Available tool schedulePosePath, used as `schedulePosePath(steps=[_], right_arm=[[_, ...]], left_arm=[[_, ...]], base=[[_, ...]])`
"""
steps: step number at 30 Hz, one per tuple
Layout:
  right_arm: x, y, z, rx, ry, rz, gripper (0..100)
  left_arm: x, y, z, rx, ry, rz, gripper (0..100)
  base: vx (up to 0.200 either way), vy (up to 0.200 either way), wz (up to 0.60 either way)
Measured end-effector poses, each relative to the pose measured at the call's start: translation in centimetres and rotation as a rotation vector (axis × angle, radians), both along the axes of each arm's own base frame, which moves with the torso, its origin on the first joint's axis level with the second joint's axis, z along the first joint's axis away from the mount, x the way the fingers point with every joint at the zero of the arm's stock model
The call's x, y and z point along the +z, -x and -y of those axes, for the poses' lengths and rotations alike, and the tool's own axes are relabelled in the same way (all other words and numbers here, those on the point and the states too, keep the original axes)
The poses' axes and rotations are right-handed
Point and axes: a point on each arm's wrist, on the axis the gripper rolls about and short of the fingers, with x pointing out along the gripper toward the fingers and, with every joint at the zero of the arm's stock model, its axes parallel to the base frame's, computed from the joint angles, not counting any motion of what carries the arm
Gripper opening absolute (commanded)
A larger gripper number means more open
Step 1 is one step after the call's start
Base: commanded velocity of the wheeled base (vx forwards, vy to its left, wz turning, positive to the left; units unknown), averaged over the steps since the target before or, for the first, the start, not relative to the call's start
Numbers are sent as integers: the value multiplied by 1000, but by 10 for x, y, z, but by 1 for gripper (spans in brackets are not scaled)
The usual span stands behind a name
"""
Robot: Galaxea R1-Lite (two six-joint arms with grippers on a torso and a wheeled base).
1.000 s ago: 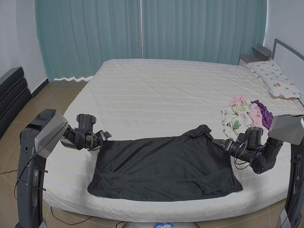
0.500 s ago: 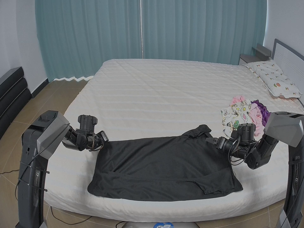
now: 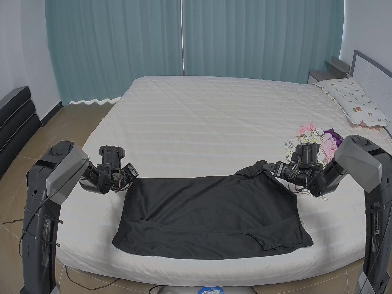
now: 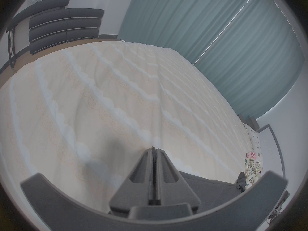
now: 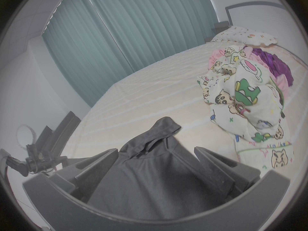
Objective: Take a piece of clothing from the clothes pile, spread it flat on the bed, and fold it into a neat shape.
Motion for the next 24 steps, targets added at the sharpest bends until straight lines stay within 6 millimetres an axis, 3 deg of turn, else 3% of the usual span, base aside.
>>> schedulePosePath(steps=[9, 15, 22, 23, 24], right_arm=[[-25, -32, -9, -47, 74, -18, 100], [-45, -39, -22, -28, 90, -28, 100], [-56, -47, -21, -59, 109, -41, 100], [-57, -47, -20, -61, 109, -41, 0], [-58, -48, -20, -62, 109, -41, 0]], left_arm=[[0, 3, 0, 6, 7, -2, 0], [0, 4, 0, 6, 7, -5, 0], [0, 5, 0, 7, 6, -9, 0], [0, 5, -1, 8, 6, -9, 0], [0, 5, -1, 8, 6, -10, 0]], base=[[0, 0, 0], [0, 0, 0], [0, 0, 0], [0, 0, 0], [0, 0, 0]])
